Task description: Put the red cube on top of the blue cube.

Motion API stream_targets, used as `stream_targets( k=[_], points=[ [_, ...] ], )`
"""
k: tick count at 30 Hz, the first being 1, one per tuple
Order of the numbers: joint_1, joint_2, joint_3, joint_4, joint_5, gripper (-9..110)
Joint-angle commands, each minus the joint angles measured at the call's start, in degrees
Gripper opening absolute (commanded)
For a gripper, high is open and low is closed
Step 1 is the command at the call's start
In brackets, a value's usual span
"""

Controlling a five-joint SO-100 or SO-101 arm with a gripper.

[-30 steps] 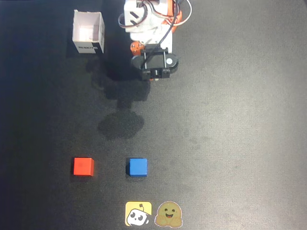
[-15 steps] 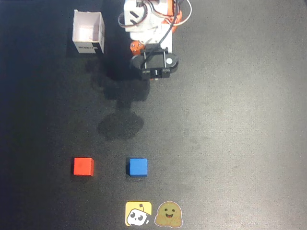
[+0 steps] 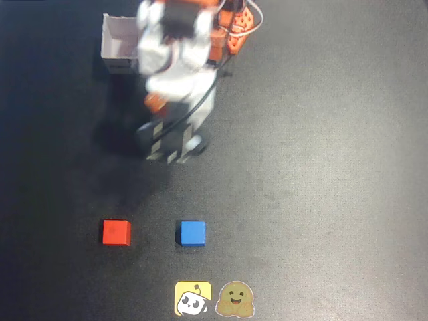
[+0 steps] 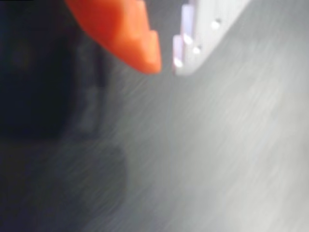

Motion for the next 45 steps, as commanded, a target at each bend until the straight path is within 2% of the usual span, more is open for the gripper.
stream_targets(
  k=[1,17,22,33,37,45],
  points=[
    [3.52,-8.7,-11.07,-0.44,0.53,1],
    [12.92,-41.84,-41.92,-2.02,-0.7,1],
    [13.01,-48.6,-49.83,-2.2,-6.06,1],
    [12.39,-57.39,-60.73,0.44,-15.03,4],
    [11.43,-58.71,-62.93,1.93,-14.94,11],
    [8.17,-59.68,-63.9,2.81,-11.6,15]
  ],
)
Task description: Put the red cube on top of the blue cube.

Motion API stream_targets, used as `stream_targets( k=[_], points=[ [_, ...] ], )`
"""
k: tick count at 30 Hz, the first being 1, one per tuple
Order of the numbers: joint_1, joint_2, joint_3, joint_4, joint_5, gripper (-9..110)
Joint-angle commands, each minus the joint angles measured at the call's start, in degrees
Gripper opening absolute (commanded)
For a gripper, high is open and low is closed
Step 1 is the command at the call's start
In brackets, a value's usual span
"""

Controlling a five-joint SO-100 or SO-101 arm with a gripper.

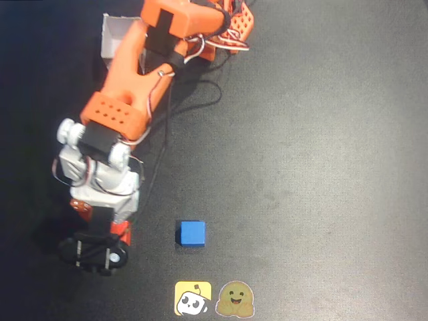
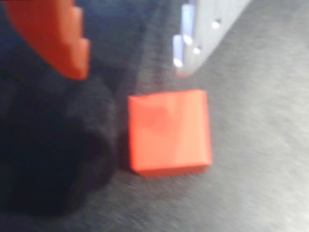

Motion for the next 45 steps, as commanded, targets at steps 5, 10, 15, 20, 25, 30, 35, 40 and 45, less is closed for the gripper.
stream_targets(
  k=[5,10,15,20,25,30,35,40,45],
  points=[
    [-2.55,-0.09,-2.64,-0.35,2.2,19],
    [-2.72,-1.14,-2.37,-1.32,2.02,22],
    [-2.64,-3.16,-2.29,-2.81,1.76,22],
    [-2.64,-5.8,-2.72,-3.87,1.58,22],
    [-2.72,-7.91,-2.81,-5.27,1.67,22],
    [-2.64,-9.67,-2.81,-6.59,1.58,22],
    [-2.46,-11.07,-2.81,-7.21,1.58,19],
    [-2.37,-11.69,-2.81,-7.56,1.76,6],
    [-2.29,-11.69,-3.78,-6.86,2.72,5]
  ],
)
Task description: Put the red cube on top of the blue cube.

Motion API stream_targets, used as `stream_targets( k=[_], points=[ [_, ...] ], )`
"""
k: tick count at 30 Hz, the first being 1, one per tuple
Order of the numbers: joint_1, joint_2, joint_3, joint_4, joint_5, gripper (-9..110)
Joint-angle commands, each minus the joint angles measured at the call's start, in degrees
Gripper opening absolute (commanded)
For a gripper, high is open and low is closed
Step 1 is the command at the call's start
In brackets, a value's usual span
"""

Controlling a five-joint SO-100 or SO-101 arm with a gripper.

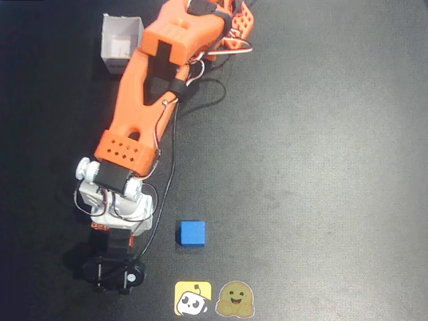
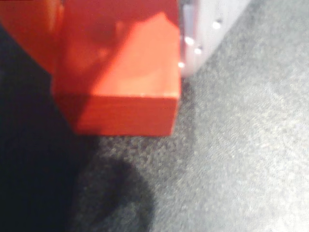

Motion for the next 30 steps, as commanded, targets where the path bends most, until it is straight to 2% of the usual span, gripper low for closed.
stream_targets(
  k=[1,14,23,30],
  points=[
    [0.09,0.97,-3.78,0.0,0.88,5],
    [0.62,6.42,-8.26,7.56,2.02,6],
    [-0.97,19.6,1.93,7.47,4.75,6],
    [-5.45,29.27,15.38,1.58,6.42,6]
  ],
)
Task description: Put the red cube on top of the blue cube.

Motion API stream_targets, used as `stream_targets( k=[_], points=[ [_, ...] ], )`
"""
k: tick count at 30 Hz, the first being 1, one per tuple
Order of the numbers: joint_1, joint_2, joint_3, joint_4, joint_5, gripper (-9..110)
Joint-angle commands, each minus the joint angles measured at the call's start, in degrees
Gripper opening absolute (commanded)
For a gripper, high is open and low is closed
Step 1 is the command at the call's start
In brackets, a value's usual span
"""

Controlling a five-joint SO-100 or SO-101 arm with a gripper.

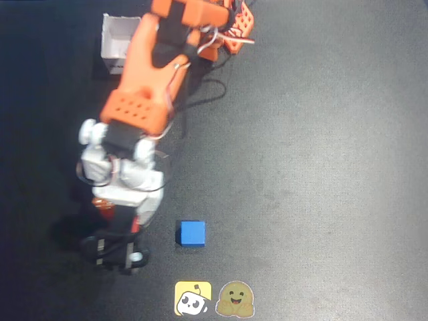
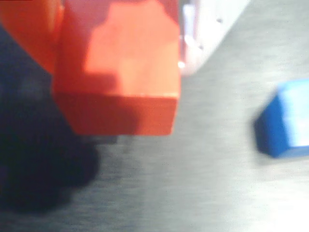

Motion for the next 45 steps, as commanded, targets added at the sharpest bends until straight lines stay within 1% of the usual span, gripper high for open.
stream_targets(
  k=[1,10,18,32,45],
  points=[
    [-2.81,7.82,4.48,-3.16,1.58,6],
    [-10.2,12.22,10.55,-5.36,4.92,6],
    [-14.15,15.12,18.02,-10.37,7.12,6],
    [-14.15,15.47,24.61,-16.0,7.65,6],
    [-13.89,15.21,27.33,-18.9,7.73,6]
  ],
)
